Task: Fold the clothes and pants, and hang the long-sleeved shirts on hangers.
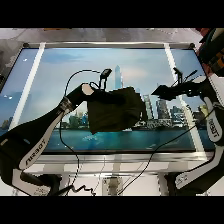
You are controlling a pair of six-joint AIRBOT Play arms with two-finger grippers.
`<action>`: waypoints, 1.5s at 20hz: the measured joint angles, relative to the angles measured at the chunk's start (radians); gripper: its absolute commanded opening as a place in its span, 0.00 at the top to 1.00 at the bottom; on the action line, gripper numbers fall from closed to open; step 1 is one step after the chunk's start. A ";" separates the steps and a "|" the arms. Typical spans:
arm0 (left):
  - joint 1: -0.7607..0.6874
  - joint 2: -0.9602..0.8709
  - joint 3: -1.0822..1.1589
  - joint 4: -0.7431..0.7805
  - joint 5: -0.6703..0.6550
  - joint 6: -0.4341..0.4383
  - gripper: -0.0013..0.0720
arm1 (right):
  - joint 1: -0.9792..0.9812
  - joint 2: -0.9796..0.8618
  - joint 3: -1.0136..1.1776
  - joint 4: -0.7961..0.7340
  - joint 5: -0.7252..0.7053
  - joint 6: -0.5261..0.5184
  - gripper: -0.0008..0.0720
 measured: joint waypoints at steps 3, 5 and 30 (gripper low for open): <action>-0.004 -0.012 0.000 0.106 -0.080 0.000 0.16 | 0.061 -0.058 0.000 0.011 0.021 0.041 0.05; -0.019 -0.029 0.000 0.141 -0.110 0.000 0.16 | 0.107 -0.083 0.000 0.011 0.024 0.062 0.05; 0.079 0.239 0.000 0.413 -0.246 0.000 0.16 | 0.037 0.082 0.011 -0.166 -0.028 0.210 0.94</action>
